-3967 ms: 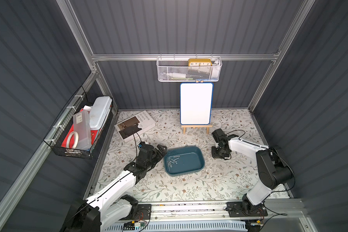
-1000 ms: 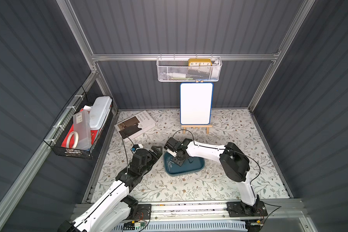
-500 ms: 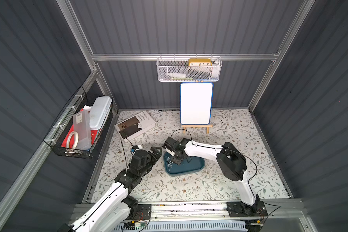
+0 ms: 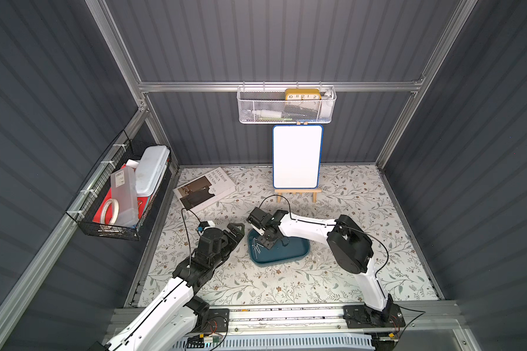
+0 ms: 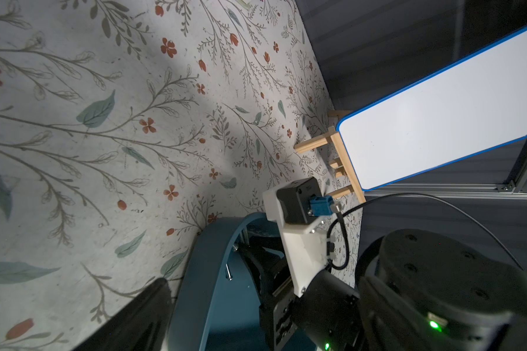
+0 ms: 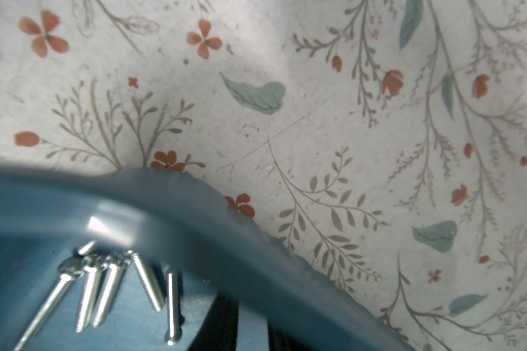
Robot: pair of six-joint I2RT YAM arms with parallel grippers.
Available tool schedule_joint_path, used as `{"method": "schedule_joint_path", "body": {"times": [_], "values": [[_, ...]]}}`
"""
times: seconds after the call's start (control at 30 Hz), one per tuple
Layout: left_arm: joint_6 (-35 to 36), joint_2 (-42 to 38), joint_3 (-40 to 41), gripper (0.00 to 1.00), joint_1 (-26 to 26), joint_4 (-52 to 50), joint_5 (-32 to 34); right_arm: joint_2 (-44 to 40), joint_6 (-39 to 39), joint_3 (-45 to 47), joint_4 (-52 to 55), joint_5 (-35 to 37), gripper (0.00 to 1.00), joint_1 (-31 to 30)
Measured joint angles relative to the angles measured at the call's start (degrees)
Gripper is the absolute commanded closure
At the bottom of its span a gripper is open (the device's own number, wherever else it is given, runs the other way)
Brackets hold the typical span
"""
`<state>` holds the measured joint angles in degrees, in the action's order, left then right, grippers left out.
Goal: Take out the screws from the storage box
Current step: Pick up the screw from the storage box.
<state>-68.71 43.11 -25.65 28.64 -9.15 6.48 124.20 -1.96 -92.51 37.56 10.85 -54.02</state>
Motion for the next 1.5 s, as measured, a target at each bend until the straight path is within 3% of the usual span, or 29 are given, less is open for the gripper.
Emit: {"method": "schedule_joint_path", "body": {"times": [0.83, 1.27, 1.5], "values": [[0.0, 2.1, 0.0, 0.01, 0.0, 0.5, 0.2, -9.4, 8.8, 7.1, 0.2, -0.7, 0.96, -0.1], [0.2, 4.6, -0.1, 0.01, 0.0, 3.3, -0.5, -13.4, 12.1, 9.7, 0.0, -3.2, 0.94, 1.7], [0.3, 6.7, -0.1, 0.01, 0.0, 6.4, -2.0, -21.1, 14.8, 14.2, -0.3, -3.8, 0.94, 2.4]]}}
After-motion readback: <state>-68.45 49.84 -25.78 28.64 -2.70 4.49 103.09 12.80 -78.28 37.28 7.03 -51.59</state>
